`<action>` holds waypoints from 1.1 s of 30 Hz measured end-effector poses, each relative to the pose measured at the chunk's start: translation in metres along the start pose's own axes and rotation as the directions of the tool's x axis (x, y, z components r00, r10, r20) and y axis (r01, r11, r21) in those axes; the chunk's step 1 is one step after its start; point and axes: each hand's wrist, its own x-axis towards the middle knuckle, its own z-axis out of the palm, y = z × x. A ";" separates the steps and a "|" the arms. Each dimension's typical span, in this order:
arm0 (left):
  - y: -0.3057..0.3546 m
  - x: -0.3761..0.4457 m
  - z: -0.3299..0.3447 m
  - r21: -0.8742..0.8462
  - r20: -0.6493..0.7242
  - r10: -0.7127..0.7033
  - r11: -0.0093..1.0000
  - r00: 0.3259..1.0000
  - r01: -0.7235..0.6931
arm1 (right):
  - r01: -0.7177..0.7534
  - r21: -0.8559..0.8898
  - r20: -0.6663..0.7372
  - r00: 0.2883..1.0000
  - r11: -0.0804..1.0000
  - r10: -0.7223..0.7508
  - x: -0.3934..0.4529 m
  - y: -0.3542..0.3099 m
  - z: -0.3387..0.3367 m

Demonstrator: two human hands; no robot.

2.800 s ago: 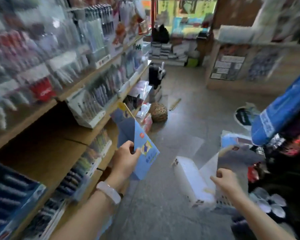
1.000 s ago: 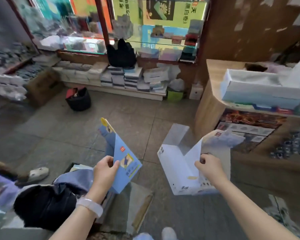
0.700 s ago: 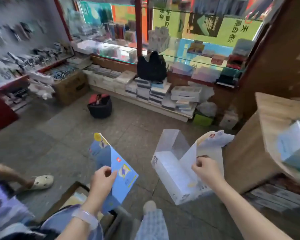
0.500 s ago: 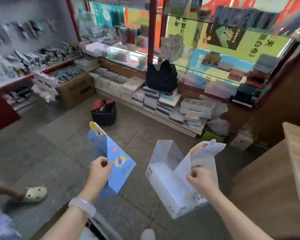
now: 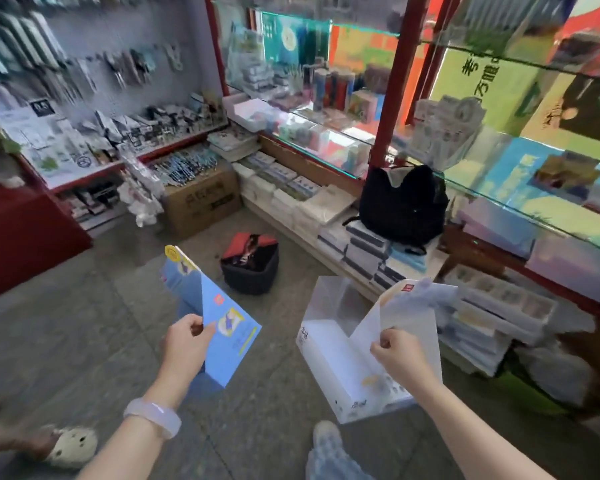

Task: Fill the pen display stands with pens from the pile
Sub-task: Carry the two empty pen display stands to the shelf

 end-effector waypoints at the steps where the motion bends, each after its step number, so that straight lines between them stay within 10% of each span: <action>1: 0.004 0.018 0.003 -0.020 -0.015 -0.039 0.999 0.999 0.038 | 0.025 -0.021 0.014 1.000 0.999 -0.025 0.029 -0.020 -0.004; 13: 0.002 0.257 -0.021 -0.026 -0.251 -0.269 0.962 0.930 0.272 | 0.268 -0.100 0.122 0.959 0.958 -0.256 0.318 -0.263 0.044; 33: 0.131 0.786 -0.101 0.225 -0.117 -0.013 0.974 0.993 0.039 | -0.070 -0.005 0.188 0.980 0.998 0.070 0.645 -0.525 0.191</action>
